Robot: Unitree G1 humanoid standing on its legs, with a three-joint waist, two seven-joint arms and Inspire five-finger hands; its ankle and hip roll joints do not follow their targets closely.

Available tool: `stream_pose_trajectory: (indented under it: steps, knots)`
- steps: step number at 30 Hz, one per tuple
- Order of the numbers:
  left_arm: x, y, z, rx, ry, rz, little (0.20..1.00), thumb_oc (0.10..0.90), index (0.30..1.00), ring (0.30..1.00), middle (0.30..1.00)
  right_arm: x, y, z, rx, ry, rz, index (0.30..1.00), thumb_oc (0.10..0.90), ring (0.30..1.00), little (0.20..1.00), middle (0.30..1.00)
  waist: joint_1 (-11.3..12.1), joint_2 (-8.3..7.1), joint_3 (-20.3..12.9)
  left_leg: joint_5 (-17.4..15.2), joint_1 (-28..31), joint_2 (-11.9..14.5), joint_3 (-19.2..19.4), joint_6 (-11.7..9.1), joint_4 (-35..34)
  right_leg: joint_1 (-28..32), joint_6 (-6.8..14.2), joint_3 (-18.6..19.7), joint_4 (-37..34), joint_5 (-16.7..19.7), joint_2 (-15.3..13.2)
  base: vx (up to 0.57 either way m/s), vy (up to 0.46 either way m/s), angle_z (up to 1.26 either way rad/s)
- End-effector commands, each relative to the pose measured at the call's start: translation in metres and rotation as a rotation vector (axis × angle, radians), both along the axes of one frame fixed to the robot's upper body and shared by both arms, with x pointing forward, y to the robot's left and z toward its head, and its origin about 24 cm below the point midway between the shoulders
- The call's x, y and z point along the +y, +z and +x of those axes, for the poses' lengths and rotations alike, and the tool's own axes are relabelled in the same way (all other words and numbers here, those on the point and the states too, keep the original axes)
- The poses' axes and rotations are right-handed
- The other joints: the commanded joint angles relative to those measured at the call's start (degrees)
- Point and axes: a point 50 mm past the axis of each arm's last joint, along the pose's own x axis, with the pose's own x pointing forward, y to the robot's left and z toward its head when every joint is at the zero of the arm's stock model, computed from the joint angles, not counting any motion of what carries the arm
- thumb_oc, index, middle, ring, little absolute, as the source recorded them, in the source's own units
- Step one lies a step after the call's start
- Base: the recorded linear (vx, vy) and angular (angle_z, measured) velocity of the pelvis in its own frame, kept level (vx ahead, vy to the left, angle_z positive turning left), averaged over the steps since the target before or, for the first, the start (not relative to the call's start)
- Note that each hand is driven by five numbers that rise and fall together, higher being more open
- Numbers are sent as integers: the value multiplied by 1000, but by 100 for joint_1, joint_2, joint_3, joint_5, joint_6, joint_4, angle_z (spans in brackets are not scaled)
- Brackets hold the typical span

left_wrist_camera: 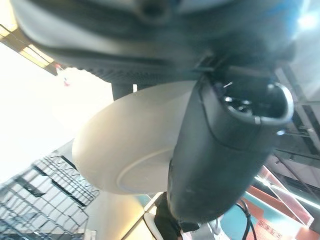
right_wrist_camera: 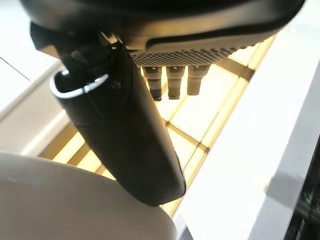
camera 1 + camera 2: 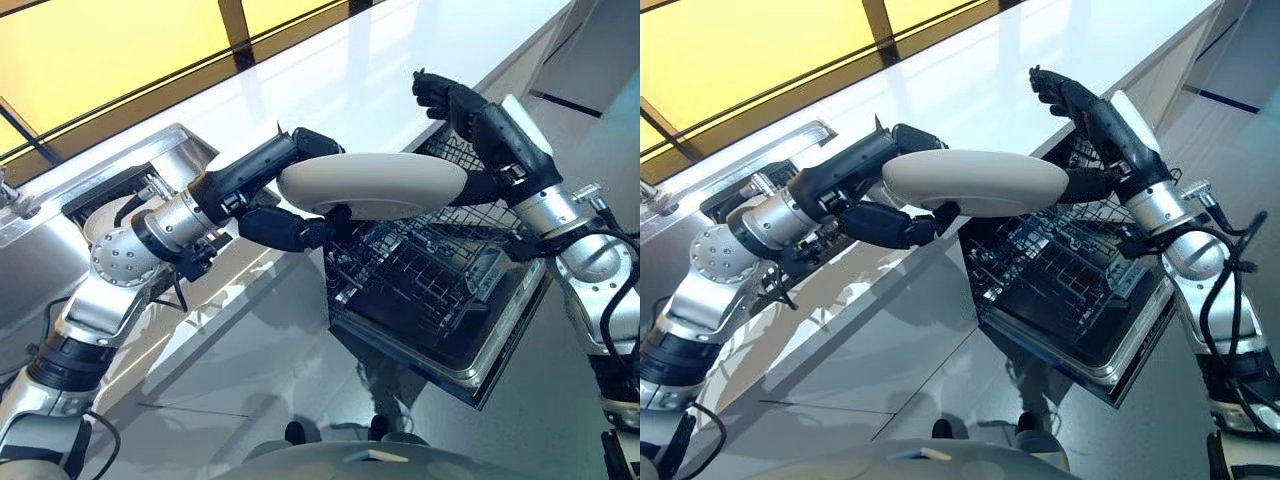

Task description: Pick up plates and place into dishwasher.

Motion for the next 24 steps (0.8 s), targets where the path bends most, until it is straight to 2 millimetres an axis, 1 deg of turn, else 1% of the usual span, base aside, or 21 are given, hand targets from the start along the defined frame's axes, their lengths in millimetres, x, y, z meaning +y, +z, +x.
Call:
stream_pose_trajectory:
  steps: [1,3,5,8,9,12,14,17,20,21,24]
  knots:
    - [-11,51,1,-242,-46,-86,200,100,300,300,300,44,65,-21,-322,279,34,900,800,900,900,900,-41,-288,-461,-942,-29,-601,55,444,517,-97,-32,-60,815,-941,431,0,0,0]
    - [-8,52,1,-269,-9,-76,200,100,300,300,300,41,67,-21,-353,236,46,900,800,900,900,900,-33,-287,-469,-933,-24,-595,54,449,507,-89,-39,-61,821,-944,439,0,0,0]
    - [-3,55,2,-310,45,-99,200,100,300,300,300,33,71,-21,-422,144,53,900,800,900,900,900,-24,-277,-478,-878,11,-574,13,445,391,-76,-40,-78,825,-954,458,0,0,0]
    - [6,64,-5,-443,114,-209,200,100,300,300,300,18,72,-23,-558,-54,-20,900,800,900,900,900,-19,-253,-481,-714,18,-537,-58,400,183,-88,-47,-120,803,-919,490,0,0,0]
    - [8,65,-7,-471,125,-229,200,100,300,300,300,15,71,-24,-571,-79,-28,900,800,900,900,900,-19,-250,-485,-703,27,-535,-69,391,162,-84,-46,-126,792,-917,493,7,-11,4]
    - [16,68,-18,-615,199,-320,200,100,300,300,300,7,69,-25,-616,-192,-98,900,800,900,900,900,-17,-268,-497,-758,-2,-548,-51,386,255,-100,-55,-91,772,-916,491,13,-1,2]
    - [22,70,-26,-722,258,-387,200,100,300,300,300,2,69,-24,-629,-255,-139,900,800,900,900,900,-9,-297,-492,-872,-12,-572,-33,410,388,-99,-63,-47,794,-968,482,0,0,0]
    - [26,71,-34,-826,302,-450,200,100,300,300,300,-5,68,-21,-647,-355,-199,900,800,900,900,900,6,-319,-497,-918,-41,-585,-21,440,475,-117,-81,-24,829,-970,488,0,0,0]
    - [24,73,-39,-883,317,-486,200,100,300,300,300,-10,67,-17,-637,-419,-229,900,800,900,900,900,8,-314,-511,-842,-2,-556,-55,420,324,-112,-79,-25,839,-983,516,0,0,0]
    - [22,74,-38,-888,323,-486,200,100,300,300,300,-11,66,-15,-614,-422,-221,900,800,900,900,900,2,-304,-520,-773,19,-533,-77,386,209,-109,-74,-43,833,-987,527,0,0,0]
    - [19,75,-34,-868,328,-474,200,100,300,300,300,-9,67,-13,-597,-391,-202,900,800,900,900,900,-12,-292,-532,-719,39,-518,-110,342,123,-115,-65,-63,826,-993,530,0,0,0]
